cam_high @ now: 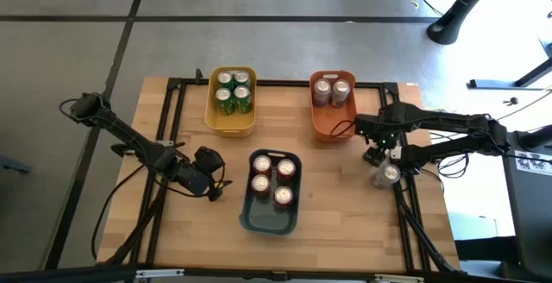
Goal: Sort soda cans
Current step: Put the blue-white soda can into the orange bin
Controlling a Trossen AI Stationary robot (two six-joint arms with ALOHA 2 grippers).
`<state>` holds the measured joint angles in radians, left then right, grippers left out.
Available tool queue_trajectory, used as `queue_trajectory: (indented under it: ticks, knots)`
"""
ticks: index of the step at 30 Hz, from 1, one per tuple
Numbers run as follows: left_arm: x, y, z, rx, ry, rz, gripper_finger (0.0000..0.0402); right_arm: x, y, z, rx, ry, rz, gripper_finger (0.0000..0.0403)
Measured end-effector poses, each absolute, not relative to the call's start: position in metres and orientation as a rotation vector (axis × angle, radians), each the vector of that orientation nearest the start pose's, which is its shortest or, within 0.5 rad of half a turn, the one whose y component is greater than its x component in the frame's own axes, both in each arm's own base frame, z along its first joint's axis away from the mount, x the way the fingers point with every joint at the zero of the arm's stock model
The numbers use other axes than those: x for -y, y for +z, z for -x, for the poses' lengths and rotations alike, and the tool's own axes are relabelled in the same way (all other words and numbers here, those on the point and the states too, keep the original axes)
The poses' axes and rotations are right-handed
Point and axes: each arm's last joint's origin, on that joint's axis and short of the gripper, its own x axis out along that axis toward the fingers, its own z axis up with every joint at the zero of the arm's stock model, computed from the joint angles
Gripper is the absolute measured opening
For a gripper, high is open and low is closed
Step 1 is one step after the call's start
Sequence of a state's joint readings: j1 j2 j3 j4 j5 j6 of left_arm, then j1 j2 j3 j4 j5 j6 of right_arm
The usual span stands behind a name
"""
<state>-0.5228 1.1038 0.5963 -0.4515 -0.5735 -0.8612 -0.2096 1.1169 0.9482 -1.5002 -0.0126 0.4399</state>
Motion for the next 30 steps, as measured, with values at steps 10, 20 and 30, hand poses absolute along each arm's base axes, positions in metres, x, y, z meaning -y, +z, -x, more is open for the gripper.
queue_trajectory:
  ticks: [10,20,30]
  knots:
    - [0.085,0.197,-0.179,-0.718,0.384,0.320,0.0335,0.030,0.319,-0.148,-1.457,-0.462,-0.555,0.0281]
    - [0.085,0.197,-0.179,-0.717,0.387,0.327,0.0335,0.033,0.362,-0.155,-1.251,-0.466,-0.484,0.0281]
    - [0.086,0.198,-0.180,-0.701,0.382,0.346,0.0335,0.044,0.364,-0.181,-1.082,-0.554,-0.305,0.0282]
